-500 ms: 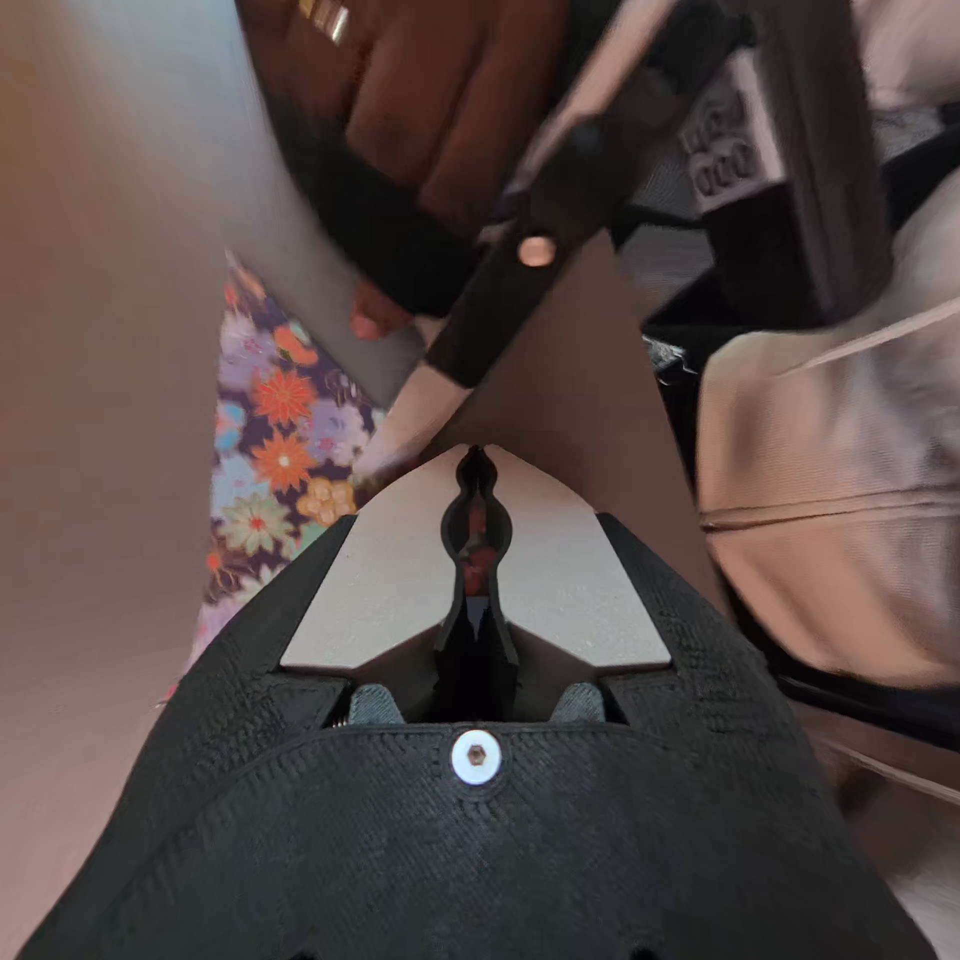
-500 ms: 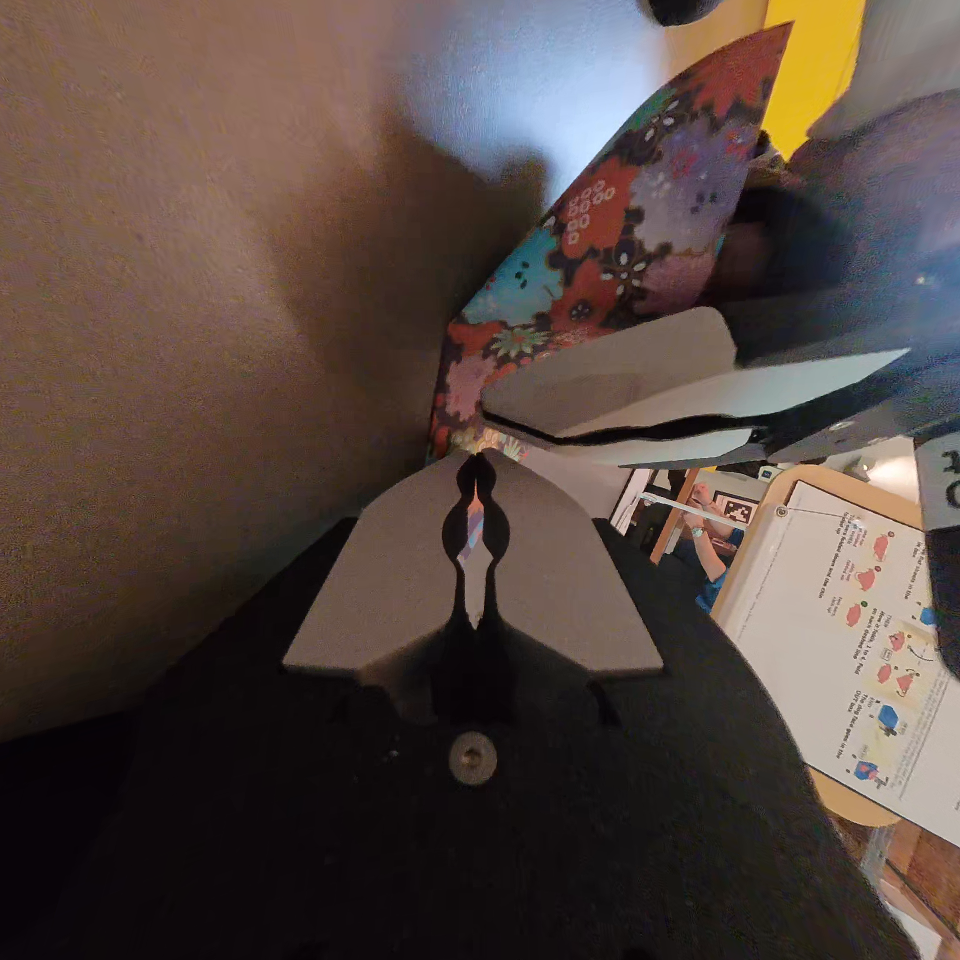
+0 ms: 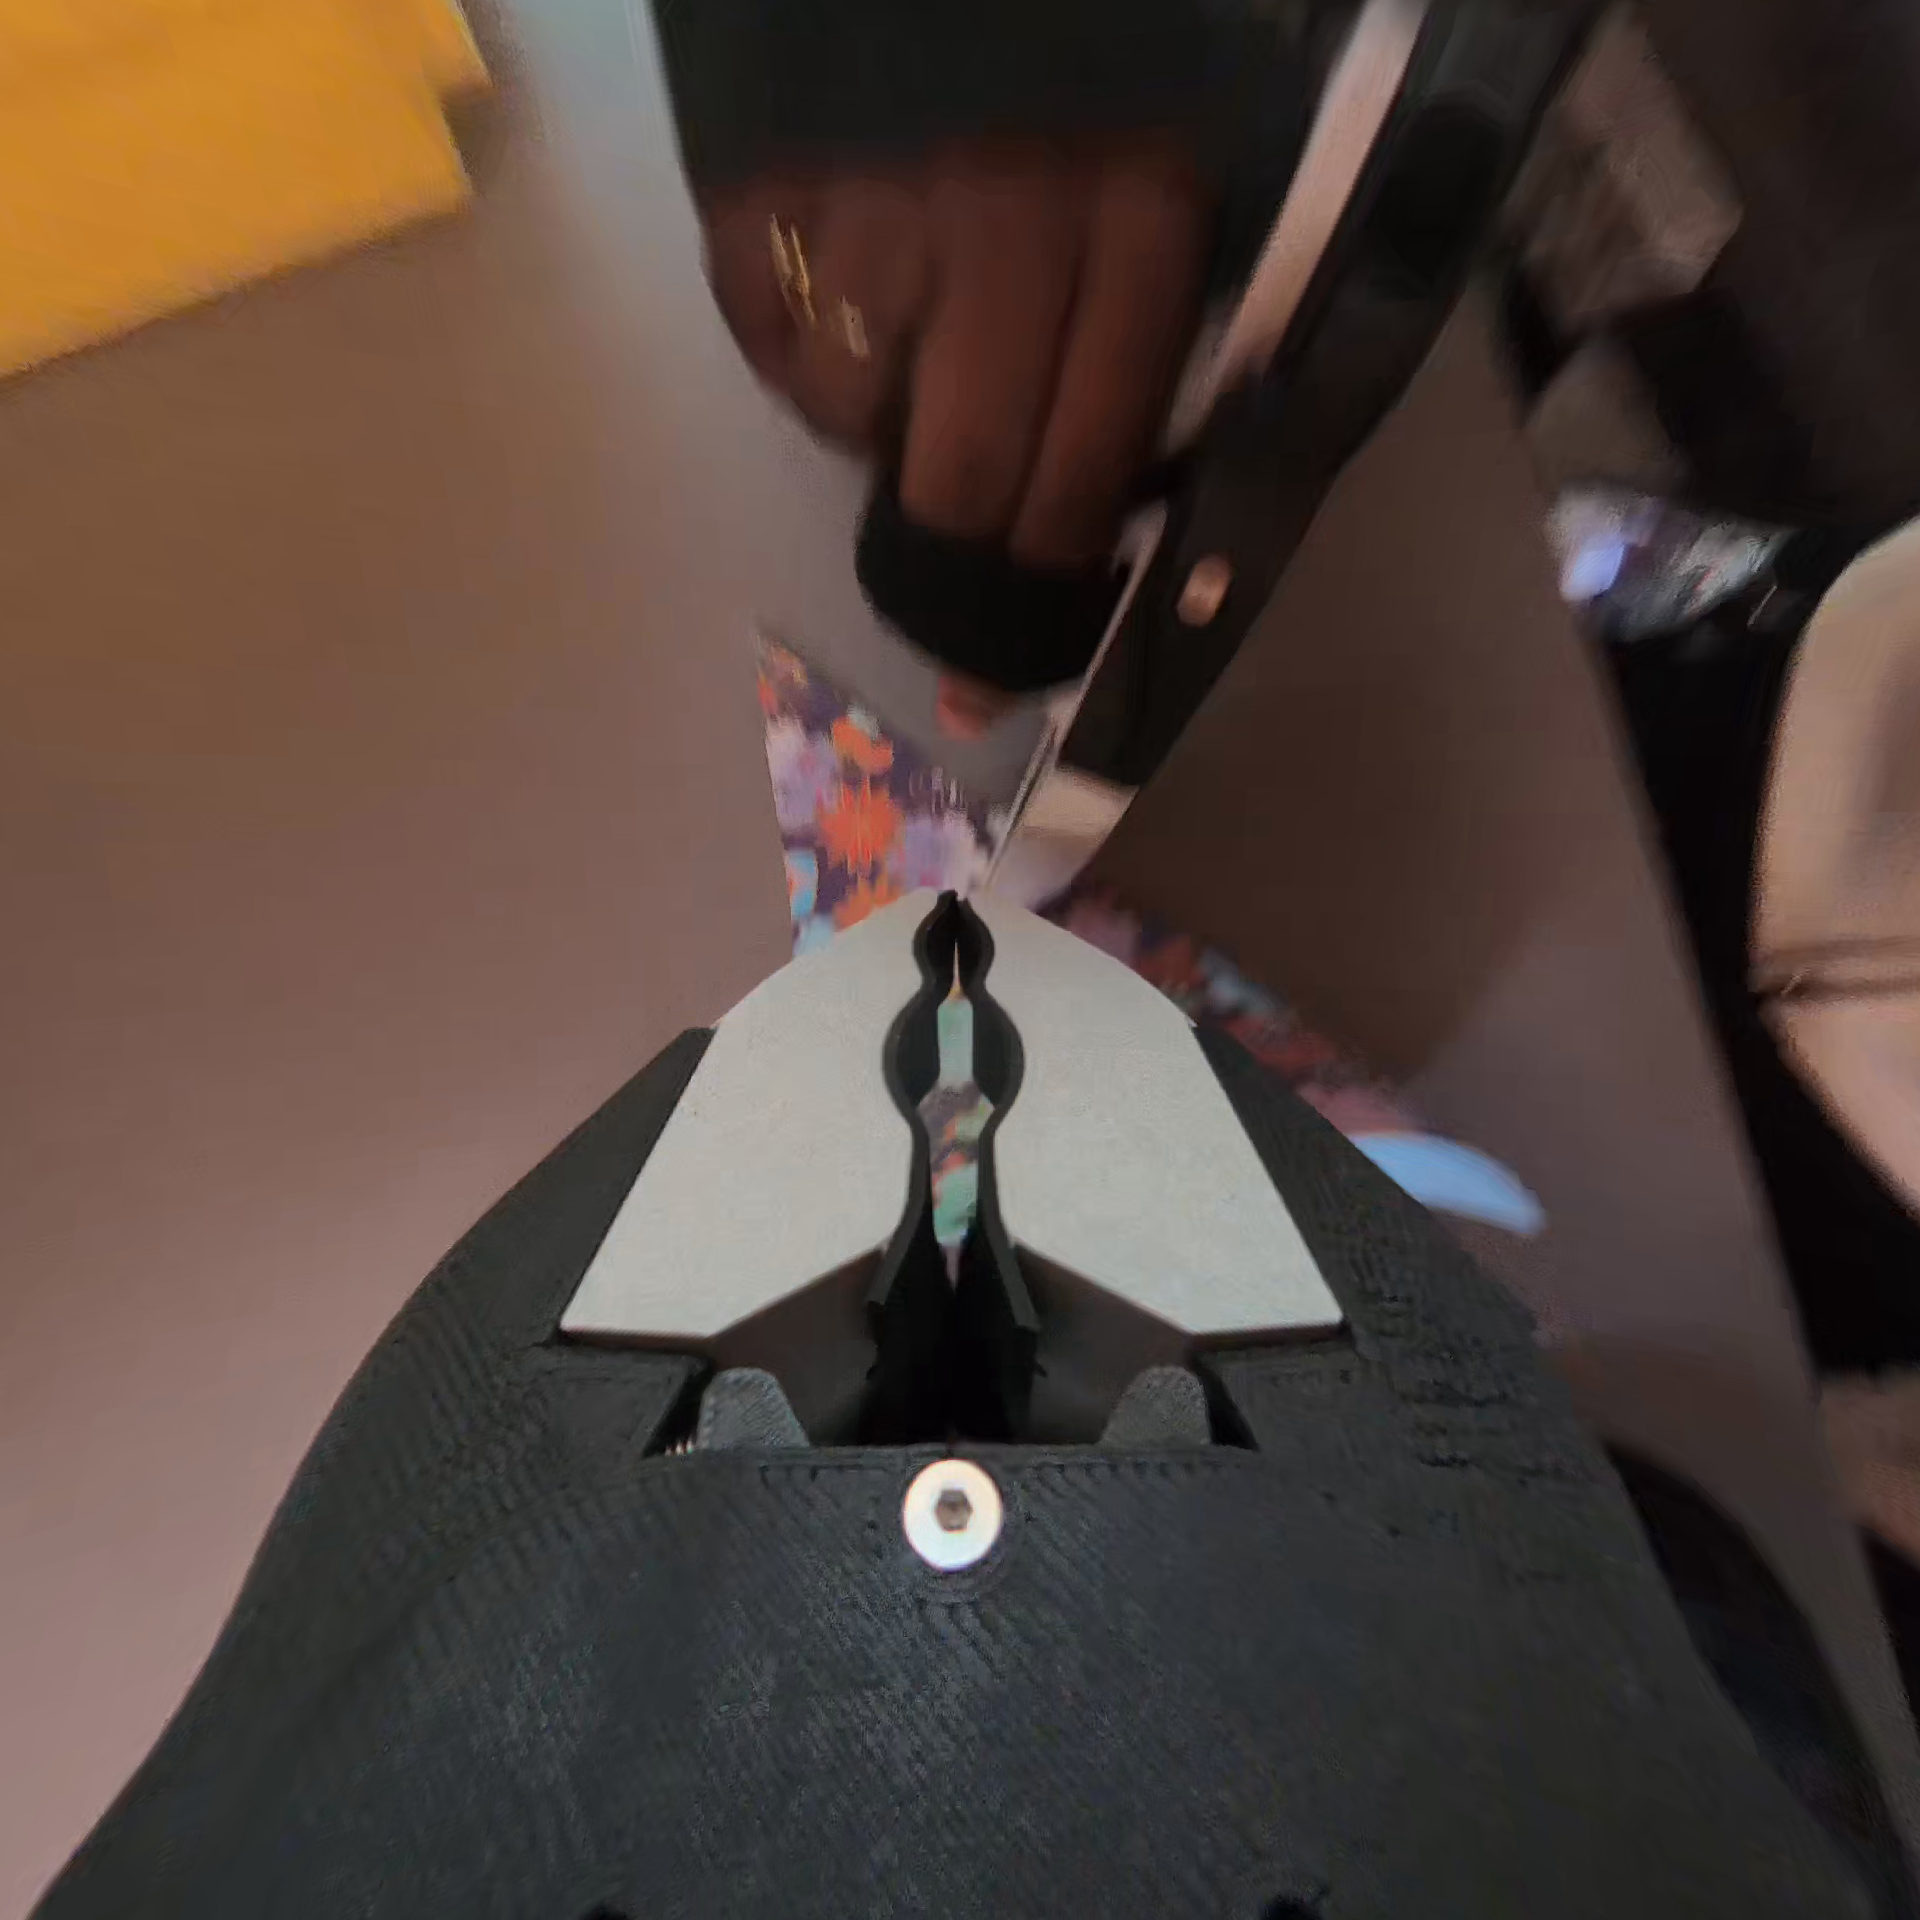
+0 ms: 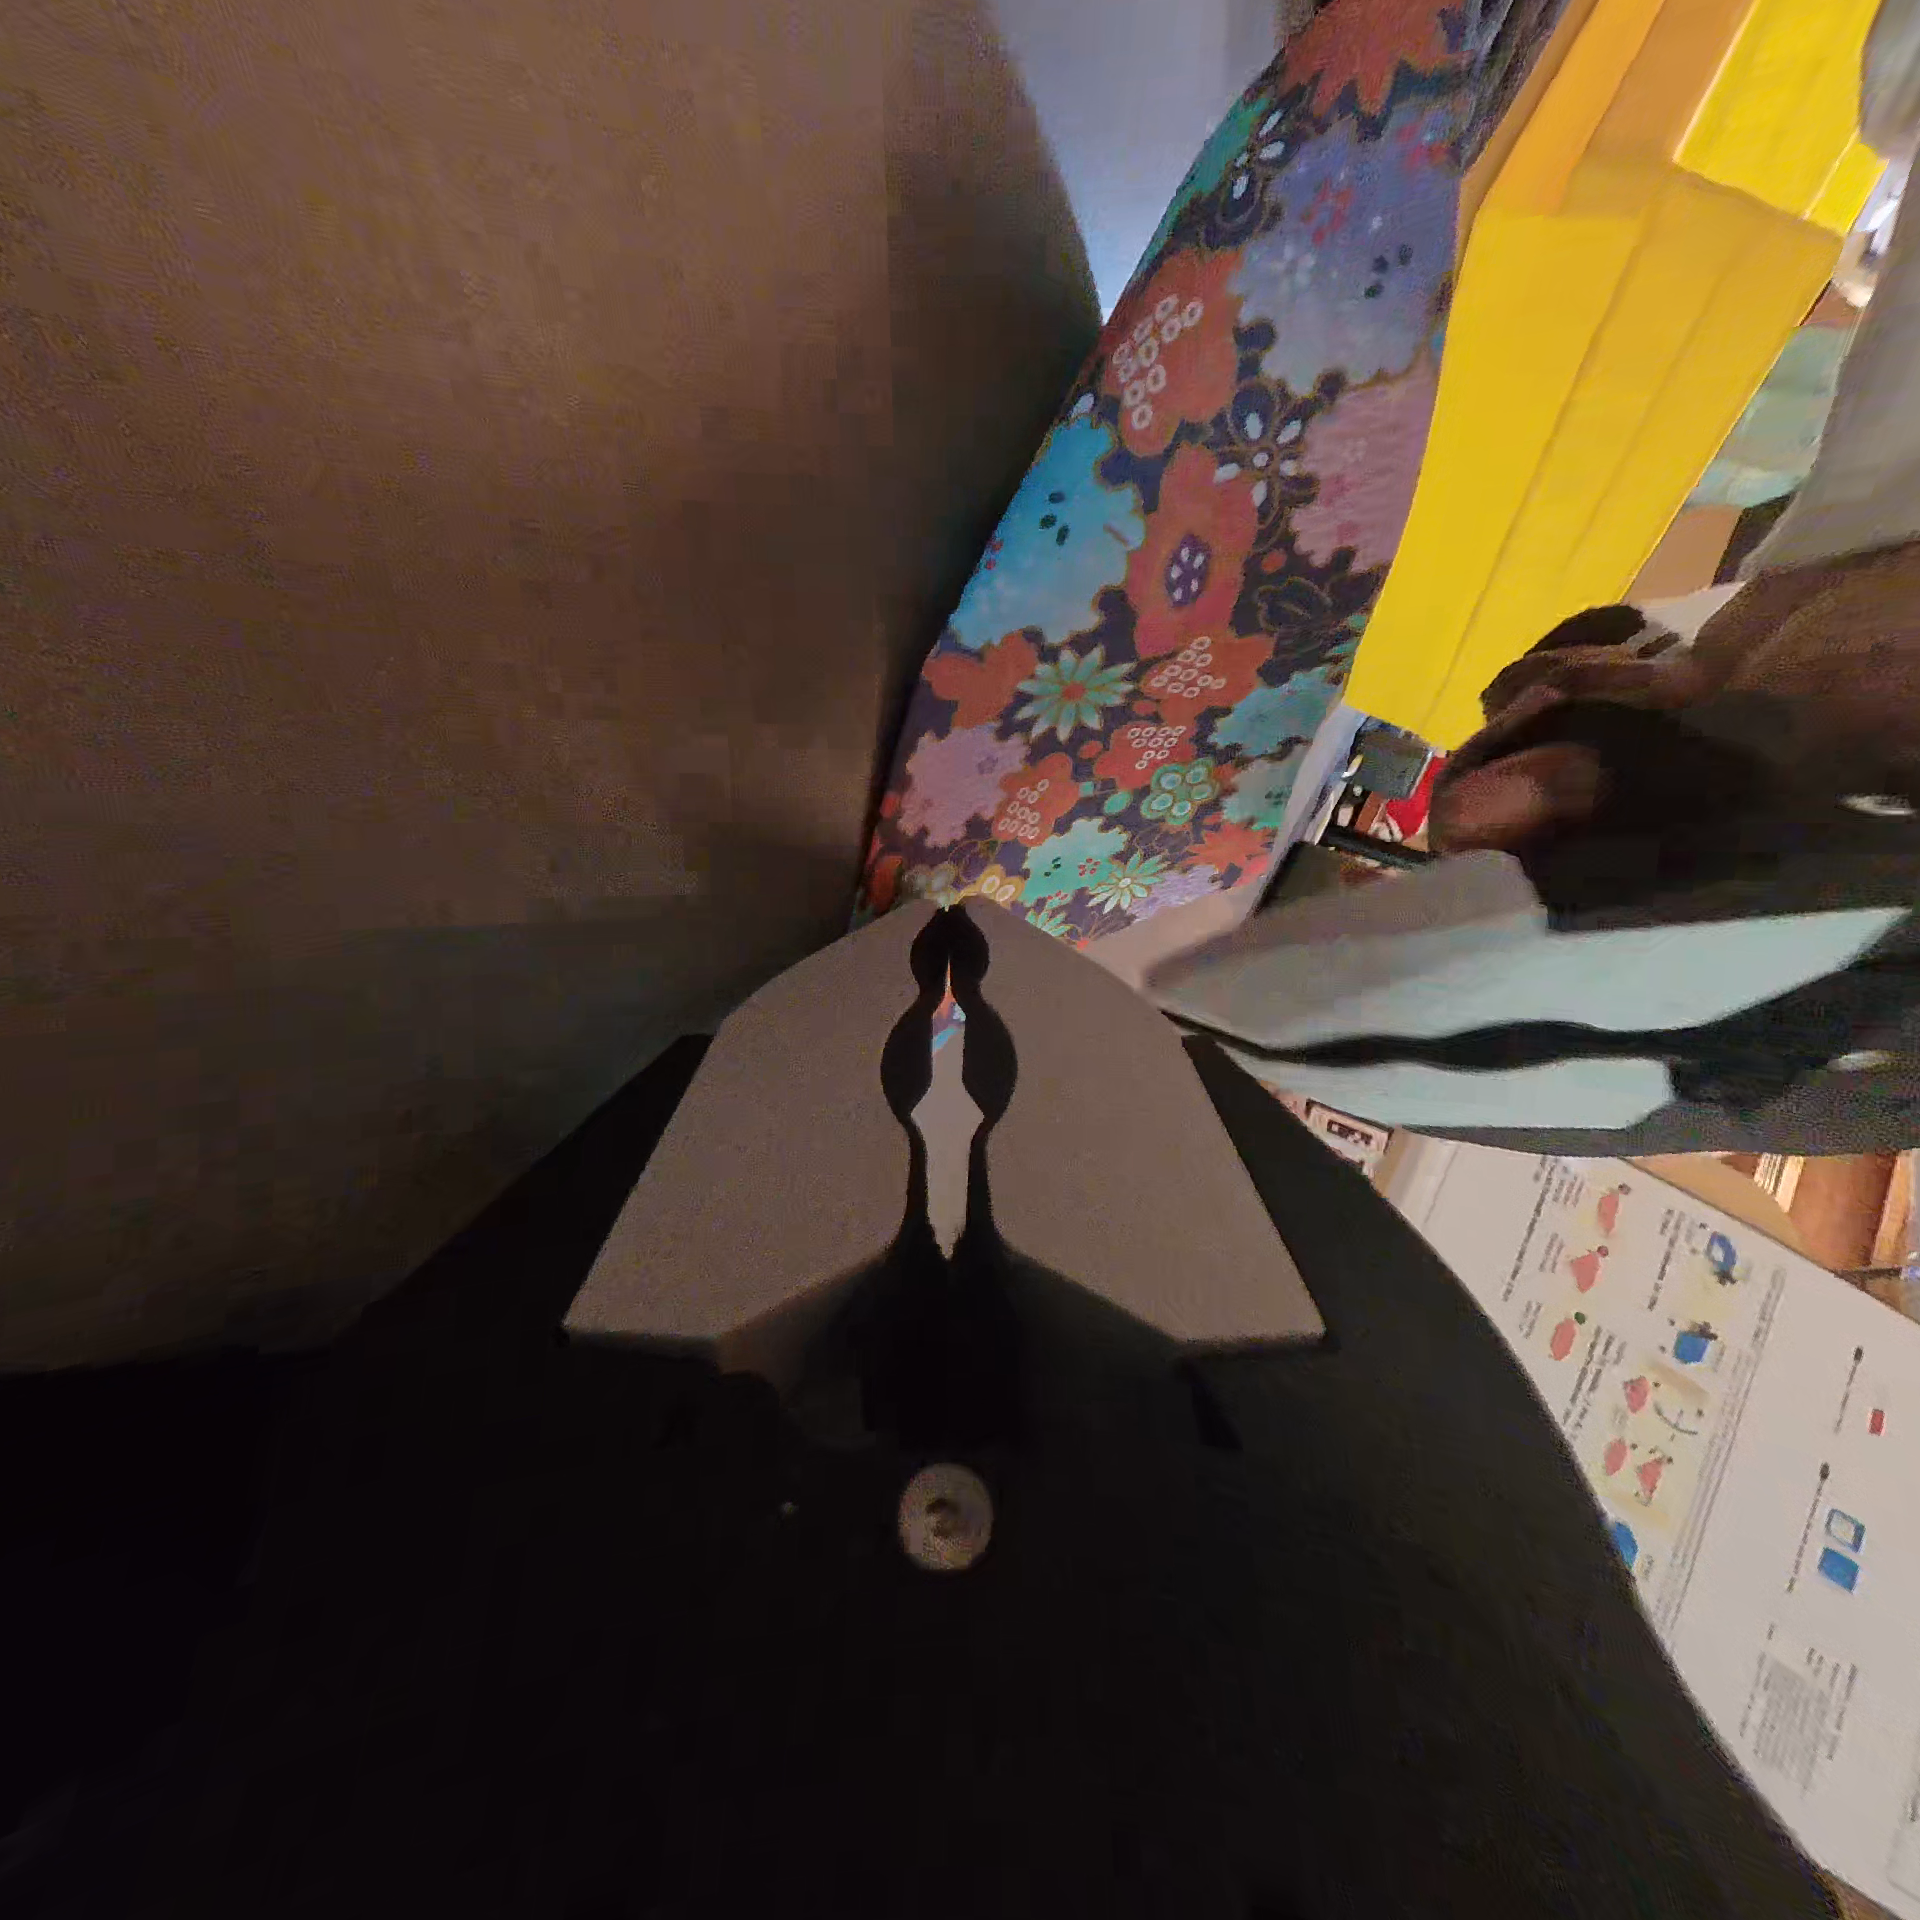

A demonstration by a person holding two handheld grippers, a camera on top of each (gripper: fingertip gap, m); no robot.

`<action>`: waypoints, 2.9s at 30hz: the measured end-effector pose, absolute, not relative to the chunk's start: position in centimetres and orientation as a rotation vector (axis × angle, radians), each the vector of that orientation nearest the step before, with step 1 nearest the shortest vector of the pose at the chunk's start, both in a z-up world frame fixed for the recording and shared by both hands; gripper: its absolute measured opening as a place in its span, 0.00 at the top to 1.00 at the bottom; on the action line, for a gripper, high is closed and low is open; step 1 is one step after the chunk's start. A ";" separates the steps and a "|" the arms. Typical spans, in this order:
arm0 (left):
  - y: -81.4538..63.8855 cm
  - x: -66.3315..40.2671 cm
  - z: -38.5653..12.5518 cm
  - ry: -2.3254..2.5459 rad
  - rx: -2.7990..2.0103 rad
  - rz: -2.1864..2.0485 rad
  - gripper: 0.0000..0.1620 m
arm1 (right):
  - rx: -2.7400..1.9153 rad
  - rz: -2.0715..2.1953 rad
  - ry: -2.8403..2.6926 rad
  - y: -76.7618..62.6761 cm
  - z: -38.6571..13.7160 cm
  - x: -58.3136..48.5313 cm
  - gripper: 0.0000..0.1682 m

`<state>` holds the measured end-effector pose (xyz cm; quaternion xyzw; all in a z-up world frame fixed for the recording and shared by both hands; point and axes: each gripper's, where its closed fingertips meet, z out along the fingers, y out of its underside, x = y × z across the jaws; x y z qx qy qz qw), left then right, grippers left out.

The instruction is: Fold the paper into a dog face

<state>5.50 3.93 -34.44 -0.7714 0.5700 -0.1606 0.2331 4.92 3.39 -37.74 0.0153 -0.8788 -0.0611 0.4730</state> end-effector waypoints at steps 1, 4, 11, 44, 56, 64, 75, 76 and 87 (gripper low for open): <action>3.9 4.5 -35.9 1.649 -2.171 -0.379 1.00 | 0.064 -0.137 -2.153 3.4 -37.7 4.9 1.00; 3.5 3.0 -38.3 1.751 -2.205 -0.389 1.00 | 0.126 -0.142 -2.173 4.1 -37.8 4.7 1.00; 4.1 2.0 -38.6 1.701 -2.167 -0.429 1.00 | 0.172 -0.135 -2.187 5.2 -37.8 4.3 1.00; 4.1 1.9 -38.5 1.598 -2.066 -0.441 1.00 | -0.288 0.116 -2.036 -6.1 -35.8 1.6 1.00; 4.1 1.9 -38.5 1.594 -2.058 -0.444 1.00 | -0.344 0.247 -2.018 -8.9 -36.1 1.9 1.00; 4.1 1.9 -38.5 1.591 -2.059 -0.437 1.00 | -0.618 -0.221 -2.014 2.0 -37.5 3.8 1.00; 4.1 1.9 -38.5 1.585 -2.056 -0.425 1.00 | -0.658 0.050 -1.948 -2.0 -35.6 1.3 1.00; 4.1 1.9 -38.5 1.587 -2.054 -0.424 1.00 | -0.713 -0.003 -1.963 -0.6 -36.2 1.3 1.00; 4.1 1.9 -38.5 1.568 -2.058 -0.457 1.00 | -0.428 0.103 -2.018 -5.9 -36.3 -1.1 1.00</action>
